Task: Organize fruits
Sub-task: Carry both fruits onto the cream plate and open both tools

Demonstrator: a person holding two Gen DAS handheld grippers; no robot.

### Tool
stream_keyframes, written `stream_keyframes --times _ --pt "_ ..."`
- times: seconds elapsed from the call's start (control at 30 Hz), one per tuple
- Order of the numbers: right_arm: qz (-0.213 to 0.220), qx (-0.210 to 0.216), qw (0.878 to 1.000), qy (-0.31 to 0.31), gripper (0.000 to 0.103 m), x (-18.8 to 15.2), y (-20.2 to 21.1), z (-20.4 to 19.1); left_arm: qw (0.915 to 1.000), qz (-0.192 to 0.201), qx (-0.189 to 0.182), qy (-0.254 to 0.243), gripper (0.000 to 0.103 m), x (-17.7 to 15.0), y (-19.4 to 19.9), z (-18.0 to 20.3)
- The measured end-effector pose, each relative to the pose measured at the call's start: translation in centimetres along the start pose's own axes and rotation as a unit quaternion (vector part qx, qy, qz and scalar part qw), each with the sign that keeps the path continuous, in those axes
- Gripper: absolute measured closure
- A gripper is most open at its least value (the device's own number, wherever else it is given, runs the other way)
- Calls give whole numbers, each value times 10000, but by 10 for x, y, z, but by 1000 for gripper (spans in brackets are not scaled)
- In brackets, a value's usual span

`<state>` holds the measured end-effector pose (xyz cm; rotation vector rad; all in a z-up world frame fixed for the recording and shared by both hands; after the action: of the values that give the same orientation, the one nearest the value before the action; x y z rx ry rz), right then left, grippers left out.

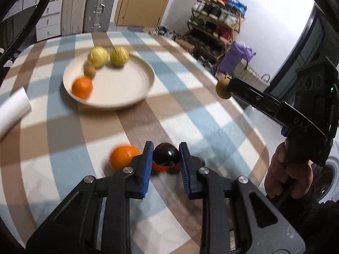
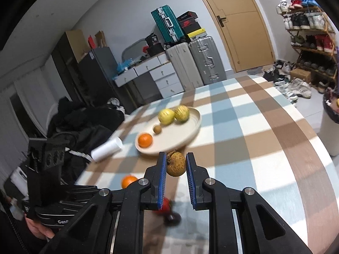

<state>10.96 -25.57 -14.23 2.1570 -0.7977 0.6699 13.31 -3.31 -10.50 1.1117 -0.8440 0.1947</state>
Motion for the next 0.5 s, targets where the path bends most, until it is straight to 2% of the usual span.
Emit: stream_keyframes --times 0.27,0.5 --pt "-7 389 9990 239 85 55 -17 -29 9985 399 324 197 81 59 16 -61" --pt "-303 815 9954 409 85 102 -60 -61 9958 430 703 398 81 92 1 -125"
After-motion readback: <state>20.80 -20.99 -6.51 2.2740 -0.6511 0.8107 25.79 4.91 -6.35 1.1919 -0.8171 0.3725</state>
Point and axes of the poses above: each gripper's, at about its wrist camera, not at the fingertips, and y roughly against the way its jaws point, z to its right, x to its top, the point moved 4 cm from there along -y, roughly the way its jaws point, and after that the axes turned 15 degrees about -y, right-handed, at the moved point
